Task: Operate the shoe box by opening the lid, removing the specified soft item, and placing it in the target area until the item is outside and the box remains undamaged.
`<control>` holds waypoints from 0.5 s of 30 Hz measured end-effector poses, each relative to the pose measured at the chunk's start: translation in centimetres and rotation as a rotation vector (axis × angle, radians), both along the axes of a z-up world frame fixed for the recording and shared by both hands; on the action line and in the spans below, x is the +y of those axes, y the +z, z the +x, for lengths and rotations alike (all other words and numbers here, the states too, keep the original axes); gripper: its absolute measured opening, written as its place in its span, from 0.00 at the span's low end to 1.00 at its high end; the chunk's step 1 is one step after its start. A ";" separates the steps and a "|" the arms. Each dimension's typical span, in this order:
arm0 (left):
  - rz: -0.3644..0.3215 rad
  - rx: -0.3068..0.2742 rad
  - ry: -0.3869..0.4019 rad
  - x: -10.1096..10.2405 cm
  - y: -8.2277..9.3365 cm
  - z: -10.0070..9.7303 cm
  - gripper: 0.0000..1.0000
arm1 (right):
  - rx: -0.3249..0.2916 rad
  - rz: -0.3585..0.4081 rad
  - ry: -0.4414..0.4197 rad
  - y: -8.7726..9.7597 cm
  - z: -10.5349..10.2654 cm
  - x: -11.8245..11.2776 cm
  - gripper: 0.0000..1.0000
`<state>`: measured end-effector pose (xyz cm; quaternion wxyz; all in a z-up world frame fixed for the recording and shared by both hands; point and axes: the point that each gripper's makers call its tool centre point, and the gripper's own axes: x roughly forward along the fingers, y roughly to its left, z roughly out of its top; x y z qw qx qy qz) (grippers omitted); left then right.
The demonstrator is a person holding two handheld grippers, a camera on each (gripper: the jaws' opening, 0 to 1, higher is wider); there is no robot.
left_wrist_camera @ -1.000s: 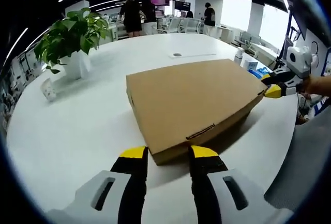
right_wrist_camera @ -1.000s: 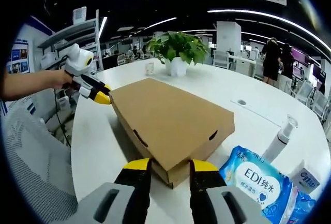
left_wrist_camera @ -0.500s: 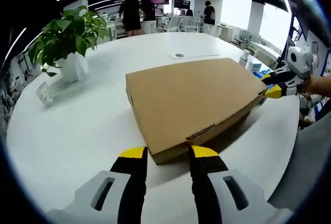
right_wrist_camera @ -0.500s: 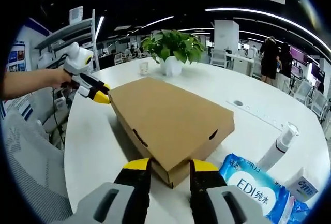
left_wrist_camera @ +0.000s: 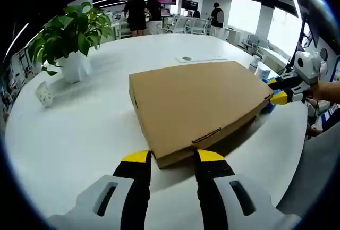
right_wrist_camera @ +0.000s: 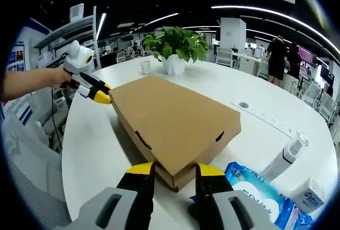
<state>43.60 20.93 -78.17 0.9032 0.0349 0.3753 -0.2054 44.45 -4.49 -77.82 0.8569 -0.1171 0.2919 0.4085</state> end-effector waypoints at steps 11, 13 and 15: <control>0.002 -0.021 0.019 0.0 0.5 -0.1 0.36 | -0.011 0.013 -0.012 0.5 -0.5 -0.2 0.25; 0.008 -0.034 0.024 0.1 1.0 -0.2 0.40 | -0.005 0.035 -0.009 1.0 -1.0 -0.2 0.26; 0.015 -0.045 0.024 0.4 1.2 -0.1 0.40 | -0.019 0.036 0.001 1.4 -1.5 -0.3 0.26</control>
